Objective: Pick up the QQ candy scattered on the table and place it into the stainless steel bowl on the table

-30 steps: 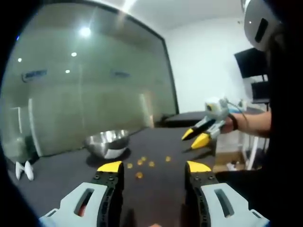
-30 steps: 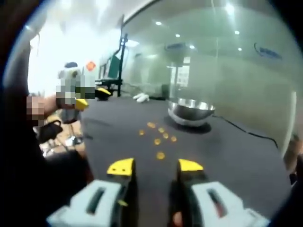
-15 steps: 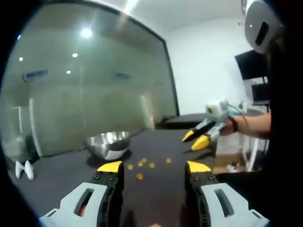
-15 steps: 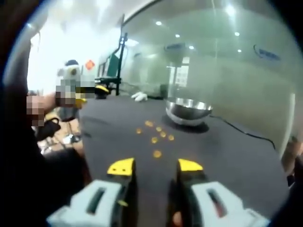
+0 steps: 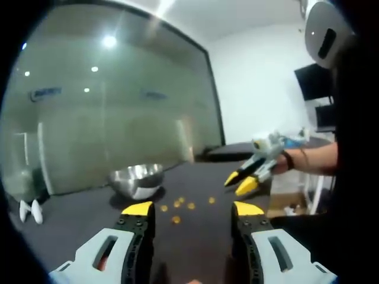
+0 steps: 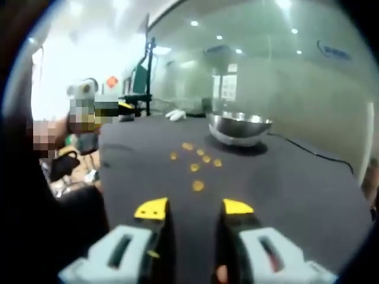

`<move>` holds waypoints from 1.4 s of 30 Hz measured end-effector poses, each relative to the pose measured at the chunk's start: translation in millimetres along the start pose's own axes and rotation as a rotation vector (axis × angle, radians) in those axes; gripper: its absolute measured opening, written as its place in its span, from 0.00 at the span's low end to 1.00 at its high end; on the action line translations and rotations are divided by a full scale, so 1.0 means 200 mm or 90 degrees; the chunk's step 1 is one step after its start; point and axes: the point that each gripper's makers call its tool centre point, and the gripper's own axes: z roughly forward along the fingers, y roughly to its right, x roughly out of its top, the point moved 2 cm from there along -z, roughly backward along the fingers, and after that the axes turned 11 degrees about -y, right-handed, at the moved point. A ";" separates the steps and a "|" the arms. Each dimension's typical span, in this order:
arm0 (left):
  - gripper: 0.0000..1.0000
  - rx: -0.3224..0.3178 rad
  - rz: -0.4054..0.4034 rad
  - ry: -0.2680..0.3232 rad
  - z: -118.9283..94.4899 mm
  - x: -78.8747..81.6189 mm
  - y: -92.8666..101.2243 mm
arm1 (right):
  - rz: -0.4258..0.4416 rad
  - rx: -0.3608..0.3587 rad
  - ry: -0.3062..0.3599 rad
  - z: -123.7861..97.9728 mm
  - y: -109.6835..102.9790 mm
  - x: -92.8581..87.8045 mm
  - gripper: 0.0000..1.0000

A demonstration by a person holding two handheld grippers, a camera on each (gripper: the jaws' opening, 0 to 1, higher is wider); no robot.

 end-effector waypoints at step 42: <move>0.51 0.031 -0.016 -0.002 -0.06 -0.06 -0.09 | -0.013 0.043 0.025 0.32 -0.04 0.09 0.14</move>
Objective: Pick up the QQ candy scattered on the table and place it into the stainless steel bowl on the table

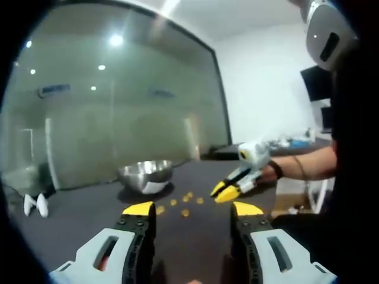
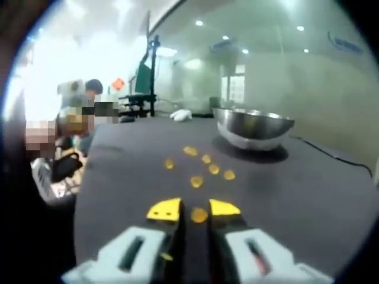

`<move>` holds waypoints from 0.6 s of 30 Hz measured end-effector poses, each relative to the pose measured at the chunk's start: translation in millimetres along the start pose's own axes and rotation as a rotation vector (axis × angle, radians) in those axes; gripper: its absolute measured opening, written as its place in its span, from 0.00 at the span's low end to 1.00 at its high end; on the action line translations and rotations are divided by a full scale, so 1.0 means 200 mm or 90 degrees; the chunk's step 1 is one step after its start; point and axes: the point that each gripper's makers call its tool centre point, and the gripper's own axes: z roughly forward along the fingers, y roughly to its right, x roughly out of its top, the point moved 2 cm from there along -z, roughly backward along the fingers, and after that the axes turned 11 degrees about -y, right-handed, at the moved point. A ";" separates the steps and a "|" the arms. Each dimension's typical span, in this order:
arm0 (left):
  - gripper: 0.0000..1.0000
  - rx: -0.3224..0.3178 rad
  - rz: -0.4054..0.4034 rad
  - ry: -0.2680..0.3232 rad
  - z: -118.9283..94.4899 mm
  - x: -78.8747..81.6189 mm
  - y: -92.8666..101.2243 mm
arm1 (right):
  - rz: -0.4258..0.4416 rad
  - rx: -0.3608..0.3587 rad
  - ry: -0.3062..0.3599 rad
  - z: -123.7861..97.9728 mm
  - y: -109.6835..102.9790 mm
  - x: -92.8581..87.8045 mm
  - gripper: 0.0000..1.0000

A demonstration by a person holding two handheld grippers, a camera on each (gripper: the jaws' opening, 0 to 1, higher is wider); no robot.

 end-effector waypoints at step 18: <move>0.51 -0.009 0.009 -0.001 0.00 0.02 0.06 | -0.005 0.001 0.004 -0.01 -0.01 0.00 0.10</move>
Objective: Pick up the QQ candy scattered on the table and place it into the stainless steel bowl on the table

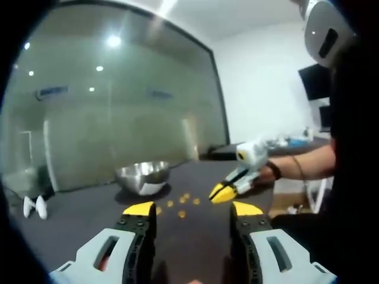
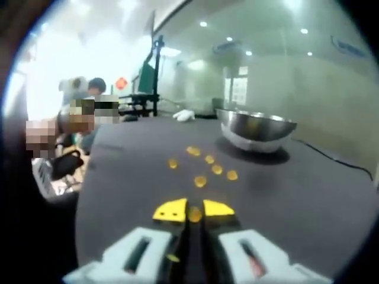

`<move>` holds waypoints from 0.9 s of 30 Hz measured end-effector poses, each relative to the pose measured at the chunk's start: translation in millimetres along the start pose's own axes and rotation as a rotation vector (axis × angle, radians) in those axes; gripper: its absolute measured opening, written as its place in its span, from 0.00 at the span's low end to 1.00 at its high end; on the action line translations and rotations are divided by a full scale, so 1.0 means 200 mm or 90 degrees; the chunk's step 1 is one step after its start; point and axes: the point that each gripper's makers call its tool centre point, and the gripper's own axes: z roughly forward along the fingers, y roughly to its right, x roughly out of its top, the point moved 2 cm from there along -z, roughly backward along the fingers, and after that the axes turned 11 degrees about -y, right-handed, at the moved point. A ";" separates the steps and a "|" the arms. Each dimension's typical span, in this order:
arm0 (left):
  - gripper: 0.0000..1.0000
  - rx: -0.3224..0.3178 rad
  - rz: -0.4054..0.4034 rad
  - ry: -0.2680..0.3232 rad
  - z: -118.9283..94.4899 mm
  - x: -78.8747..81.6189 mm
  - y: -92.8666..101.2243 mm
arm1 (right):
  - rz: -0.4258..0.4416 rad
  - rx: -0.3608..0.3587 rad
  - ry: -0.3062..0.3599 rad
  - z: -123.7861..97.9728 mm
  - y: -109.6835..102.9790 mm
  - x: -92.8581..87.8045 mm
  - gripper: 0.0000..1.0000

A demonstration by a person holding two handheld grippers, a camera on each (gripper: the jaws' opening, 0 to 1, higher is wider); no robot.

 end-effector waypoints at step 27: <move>0.53 -0.009 0.013 0.028 -0.10 0.06 0.08 | 0.035 -0.106 0.125 0.27 0.72 0.98 0.10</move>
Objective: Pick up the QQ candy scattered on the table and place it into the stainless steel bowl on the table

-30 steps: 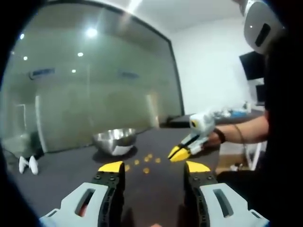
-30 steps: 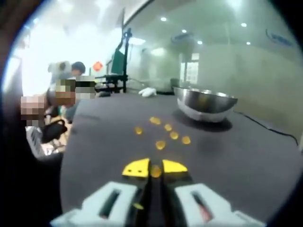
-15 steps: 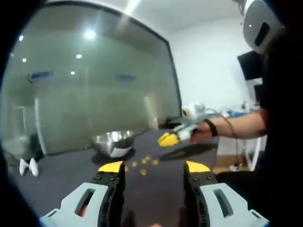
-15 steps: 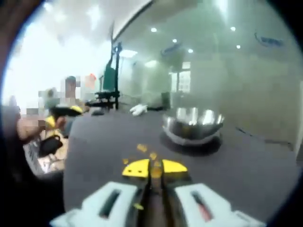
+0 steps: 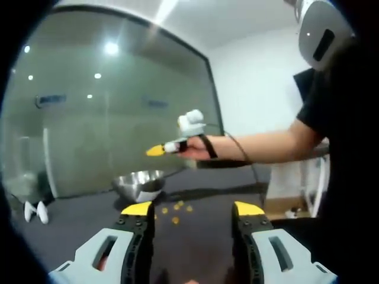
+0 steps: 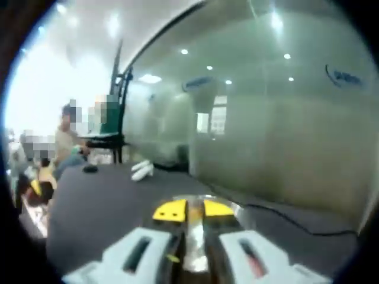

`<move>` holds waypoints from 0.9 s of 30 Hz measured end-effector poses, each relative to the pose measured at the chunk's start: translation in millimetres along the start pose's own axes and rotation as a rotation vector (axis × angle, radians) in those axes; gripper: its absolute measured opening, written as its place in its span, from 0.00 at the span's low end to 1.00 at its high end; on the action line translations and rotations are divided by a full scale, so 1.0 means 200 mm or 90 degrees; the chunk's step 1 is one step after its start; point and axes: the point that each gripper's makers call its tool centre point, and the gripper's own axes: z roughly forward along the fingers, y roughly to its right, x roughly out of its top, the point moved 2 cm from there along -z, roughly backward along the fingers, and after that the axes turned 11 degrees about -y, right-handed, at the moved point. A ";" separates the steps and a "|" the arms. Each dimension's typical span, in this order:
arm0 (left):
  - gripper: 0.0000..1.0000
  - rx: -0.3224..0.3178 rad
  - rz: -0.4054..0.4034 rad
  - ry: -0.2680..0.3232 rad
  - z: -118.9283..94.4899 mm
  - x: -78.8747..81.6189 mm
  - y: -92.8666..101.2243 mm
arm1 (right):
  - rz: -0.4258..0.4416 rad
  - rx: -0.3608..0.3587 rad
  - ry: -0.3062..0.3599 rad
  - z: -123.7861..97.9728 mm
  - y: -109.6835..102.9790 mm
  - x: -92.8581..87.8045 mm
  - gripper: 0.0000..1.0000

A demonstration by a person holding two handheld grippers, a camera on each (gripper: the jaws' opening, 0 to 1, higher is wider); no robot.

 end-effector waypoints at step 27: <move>0.53 -0.027 -0.010 0.015 0.01 -0.01 0.01 | -0.037 0.026 0.069 -0.31 -0.15 0.12 0.20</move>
